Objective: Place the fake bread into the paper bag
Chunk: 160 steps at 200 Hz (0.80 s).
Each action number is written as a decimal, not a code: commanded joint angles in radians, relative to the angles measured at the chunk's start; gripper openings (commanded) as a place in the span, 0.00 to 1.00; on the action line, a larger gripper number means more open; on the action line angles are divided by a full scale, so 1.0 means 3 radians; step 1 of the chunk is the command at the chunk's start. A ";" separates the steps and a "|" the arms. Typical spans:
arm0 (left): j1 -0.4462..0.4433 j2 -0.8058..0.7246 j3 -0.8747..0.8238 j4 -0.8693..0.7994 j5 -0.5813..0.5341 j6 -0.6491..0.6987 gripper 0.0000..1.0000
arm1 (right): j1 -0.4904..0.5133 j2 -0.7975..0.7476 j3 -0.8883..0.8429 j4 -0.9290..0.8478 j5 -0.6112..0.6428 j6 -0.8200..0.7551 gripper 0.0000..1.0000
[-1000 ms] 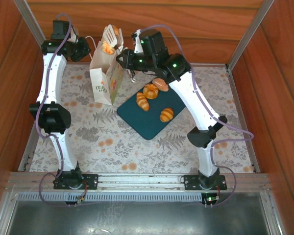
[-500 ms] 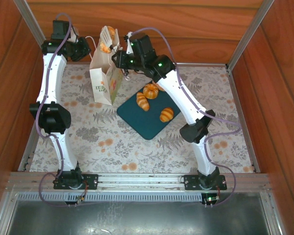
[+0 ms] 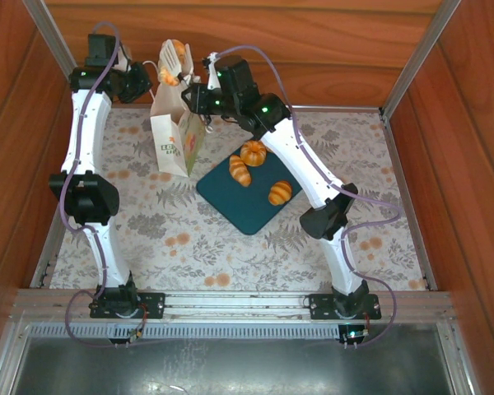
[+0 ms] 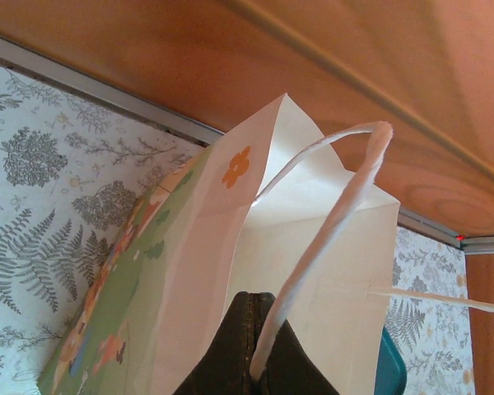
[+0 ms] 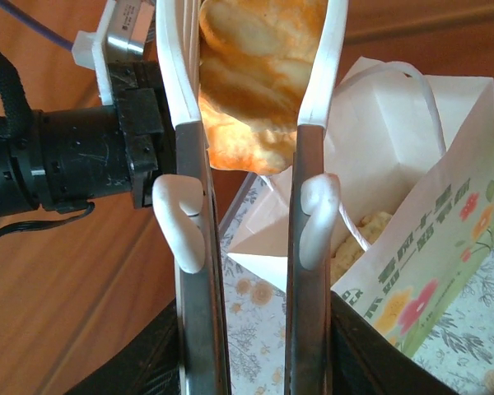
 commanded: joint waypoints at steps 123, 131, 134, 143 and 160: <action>0.0069 -0.0053 -0.0045 0.0038 0.0051 0.0041 0.00 | 0.0020 -0.0015 -0.0034 0.0374 0.0040 -0.0220 0.40; 0.0072 -0.0058 -0.0049 0.0039 0.0052 0.0042 0.00 | 0.0022 0.0021 -0.0032 0.0359 0.0041 -0.0238 0.40; 0.0071 -0.0059 -0.0050 0.0037 0.0056 0.0042 0.00 | 0.0020 0.0031 -0.0032 0.0351 0.0043 -0.0248 0.40; 0.0074 -0.0063 -0.0060 0.0037 0.0057 0.0041 0.00 | 0.0020 0.0058 -0.0032 0.0334 0.0053 -0.0276 0.41; 0.0082 -0.0073 -0.0066 0.0039 0.0059 0.0042 0.00 | 0.0020 0.0129 -0.0032 0.0250 0.0069 -0.0328 0.41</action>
